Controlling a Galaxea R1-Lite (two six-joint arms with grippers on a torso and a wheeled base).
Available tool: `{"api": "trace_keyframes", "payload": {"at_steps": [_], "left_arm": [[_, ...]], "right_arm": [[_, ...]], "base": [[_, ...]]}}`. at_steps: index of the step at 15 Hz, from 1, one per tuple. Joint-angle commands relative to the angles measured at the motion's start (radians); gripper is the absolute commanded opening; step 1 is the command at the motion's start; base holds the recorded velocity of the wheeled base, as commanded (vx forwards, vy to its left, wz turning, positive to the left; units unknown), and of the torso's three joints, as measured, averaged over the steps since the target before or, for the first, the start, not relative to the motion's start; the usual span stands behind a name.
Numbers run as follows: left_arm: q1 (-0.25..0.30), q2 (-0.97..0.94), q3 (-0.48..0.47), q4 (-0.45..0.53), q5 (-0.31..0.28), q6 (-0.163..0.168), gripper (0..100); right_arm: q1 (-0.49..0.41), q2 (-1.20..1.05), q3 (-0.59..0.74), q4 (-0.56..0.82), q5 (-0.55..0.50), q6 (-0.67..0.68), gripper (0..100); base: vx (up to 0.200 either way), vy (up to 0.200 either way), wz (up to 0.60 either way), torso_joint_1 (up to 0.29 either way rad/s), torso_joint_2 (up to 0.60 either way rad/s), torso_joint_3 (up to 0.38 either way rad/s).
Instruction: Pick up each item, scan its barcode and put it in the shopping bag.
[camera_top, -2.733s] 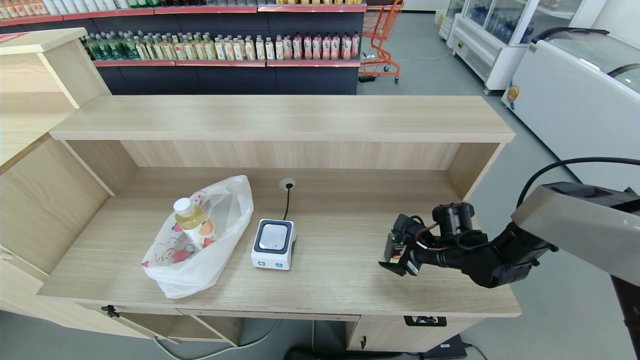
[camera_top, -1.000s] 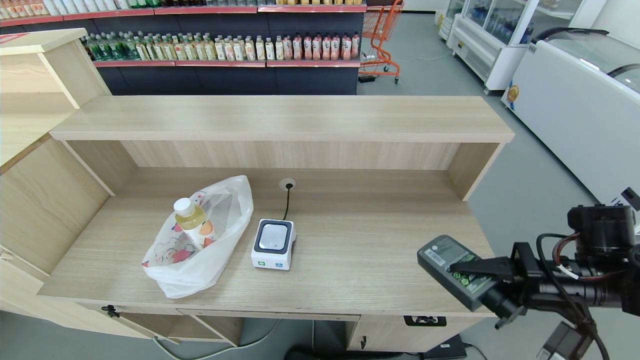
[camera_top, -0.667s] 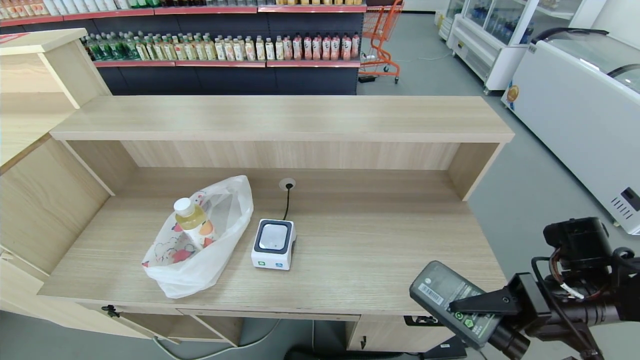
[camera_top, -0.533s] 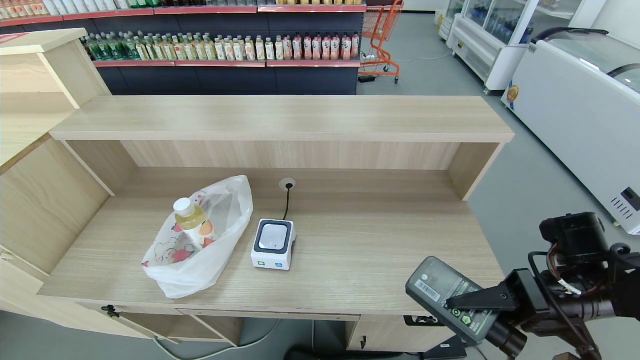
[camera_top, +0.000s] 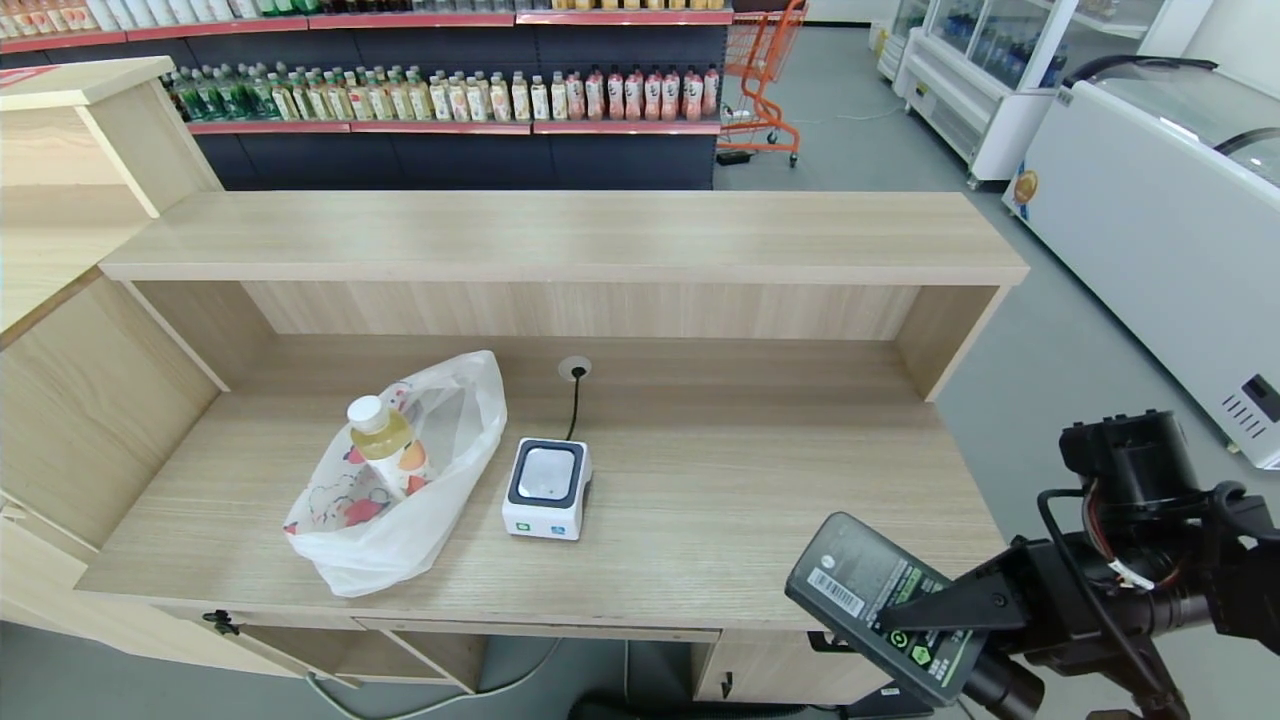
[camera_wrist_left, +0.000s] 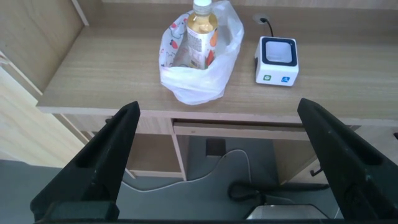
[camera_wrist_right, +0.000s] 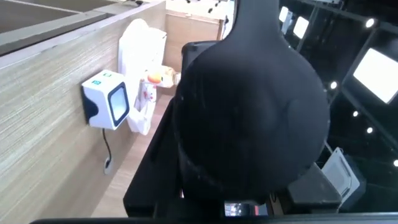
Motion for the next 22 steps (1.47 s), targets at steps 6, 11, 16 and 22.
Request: {"api": "trace_keyframes", "payload": {"at_steps": [6,11,16,22], "left_arm": [[0.0,0.0,0.0,0.0,0.0,0.0,100],[0.0,0.001,0.0,0.0,0.0,0.0,100],[0.0,0.001,0.0,0.0,0.0,0.0,100],[0.0,0.001,0.0,0.0,0.0,0.0,100]], "right_arm": [[0.039,-0.016,-0.006,-0.001,0.002,-0.08,0],[0.088,-0.008,-0.019,0.001,-0.001,-0.08,0],[0.119,0.007,-0.023,0.004,-0.004,-0.08,0],[0.13,0.009,-0.019,0.005,-0.004,-0.08,0]], "base": [[0.0,0.0,0.0,0.0,0.0,0.0],[0.0,0.0,0.0,0.0,0.0,0.0],[0.0,0.0,0.0,0.0,0.0,0.0],[0.0,0.0,0.0,0.0,0.0,0.0]]}}
